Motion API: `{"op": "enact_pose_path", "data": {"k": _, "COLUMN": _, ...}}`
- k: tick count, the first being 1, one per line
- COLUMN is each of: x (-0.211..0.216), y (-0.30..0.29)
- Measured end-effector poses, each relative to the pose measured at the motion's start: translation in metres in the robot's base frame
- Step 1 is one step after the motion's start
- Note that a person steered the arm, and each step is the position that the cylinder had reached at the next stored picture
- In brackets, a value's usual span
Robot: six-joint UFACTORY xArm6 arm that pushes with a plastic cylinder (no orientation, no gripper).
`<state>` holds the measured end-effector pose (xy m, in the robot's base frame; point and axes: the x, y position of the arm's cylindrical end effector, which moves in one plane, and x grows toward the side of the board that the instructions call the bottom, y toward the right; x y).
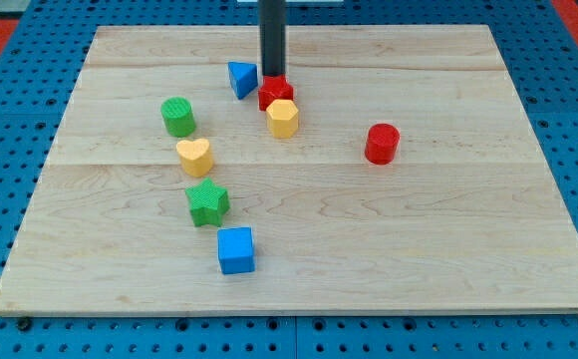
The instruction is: Move the red star parallel to the right of the green star
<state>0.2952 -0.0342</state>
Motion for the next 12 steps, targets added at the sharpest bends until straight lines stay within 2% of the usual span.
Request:
{"op": "enact_pose_path", "data": {"k": 1, "x": 0.050, "y": 0.003}}
{"op": "enact_pose_path", "data": {"k": 2, "x": 0.082, "y": 0.020}}
{"op": "enact_pose_path", "data": {"k": 3, "x": 0.057, "y": 0.037}}
{"op": "enact_pose_path", "data": {"k": 4, "x": 0.061, "y": 0.088}}
{"op": "enact_pose_path", "data": {"k": 5, "x": 0.099, "y": 0.058}}
{"op": "enact_pose_path", "data": {"k": 6, "x": 0.117, "y": 0.009}}
{"op": "enact_pose_path", "data": {"k": 7, "x": 0.128, "y": 0.059}}
{"op": "enact_pose_path", "data": {"k": 8, "x": 0.124, "y": 0.084}}
{"op": "enact_pose_path", "data": {"k": 9, "x": 0.179, "y": 0.092}}
{"op": "enact_pose_path", "data": {"k": 10, "x": 0.209, "y": 0.034}}
{"op": "enact_pose_path", "data": {"k": 11, "x": 0.204, "y": 0.040}}
{"op": "enact_pose_path", "data": {"k": 12, "x": 0.197, "y": 0.021}}
